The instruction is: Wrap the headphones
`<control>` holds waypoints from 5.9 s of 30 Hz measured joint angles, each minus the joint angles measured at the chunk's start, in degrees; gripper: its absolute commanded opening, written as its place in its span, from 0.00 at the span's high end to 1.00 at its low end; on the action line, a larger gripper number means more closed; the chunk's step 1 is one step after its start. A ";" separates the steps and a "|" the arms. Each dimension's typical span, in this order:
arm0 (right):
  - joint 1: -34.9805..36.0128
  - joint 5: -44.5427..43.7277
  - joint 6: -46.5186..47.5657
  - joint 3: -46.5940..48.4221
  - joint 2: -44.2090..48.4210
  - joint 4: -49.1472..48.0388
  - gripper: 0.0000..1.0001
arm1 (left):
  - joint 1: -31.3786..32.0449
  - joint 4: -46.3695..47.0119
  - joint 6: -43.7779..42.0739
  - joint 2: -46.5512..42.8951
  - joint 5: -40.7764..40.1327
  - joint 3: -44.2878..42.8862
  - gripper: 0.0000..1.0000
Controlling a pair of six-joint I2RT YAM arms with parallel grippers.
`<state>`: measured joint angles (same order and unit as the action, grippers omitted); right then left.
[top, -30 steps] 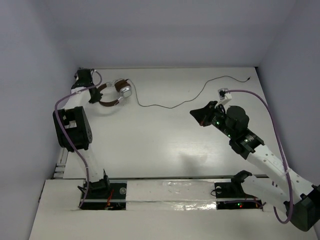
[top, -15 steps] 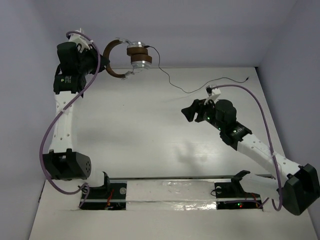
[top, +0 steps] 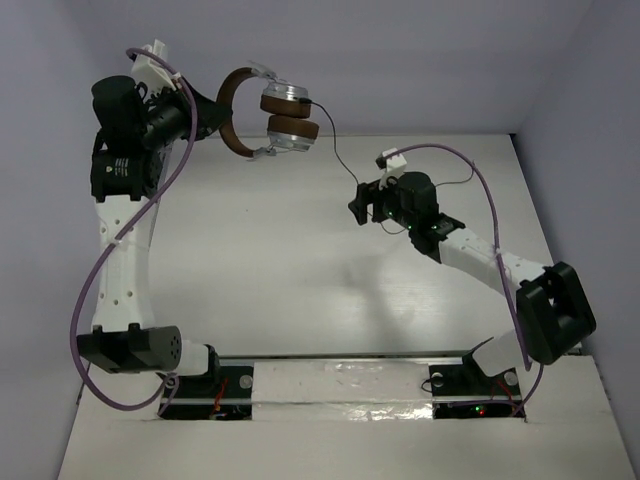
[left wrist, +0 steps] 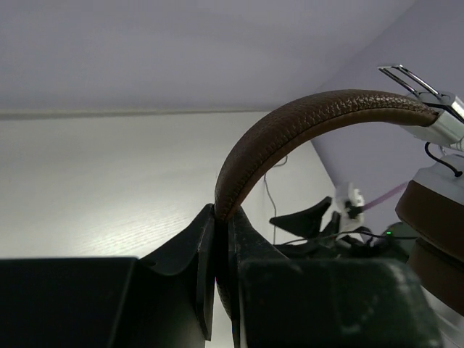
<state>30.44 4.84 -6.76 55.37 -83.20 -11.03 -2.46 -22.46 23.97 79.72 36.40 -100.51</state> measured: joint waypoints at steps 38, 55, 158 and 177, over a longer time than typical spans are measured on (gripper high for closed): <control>7.87 -1.44 -13.75 -5.75 -5.35 -0.28 1.00 | -0.92 24.11 22.53 -1.16 1.01 22.60 1.00; 37.64 -24.70 -15.06 16.48 -6.45 37.94 1.00 | 2.12 34.62 26.10 -5.01 -20.33 47.19 1.00; 7.72 -21.38 4.50 17.25 -3.17 21.42 1.00 | 31.36 23.54 1.95 -23.39 -18.36 55.19 1.00; 7.13 -14.64 -1.57 9.99 0.11 15.91 1.00 | 31.32 23.52 2.64 -23.65 -15.26 51.84 1.00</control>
<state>37.56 -9.80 -8.34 65.36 -83.09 4.89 28.86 1.06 26.61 56.07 21.15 -48.66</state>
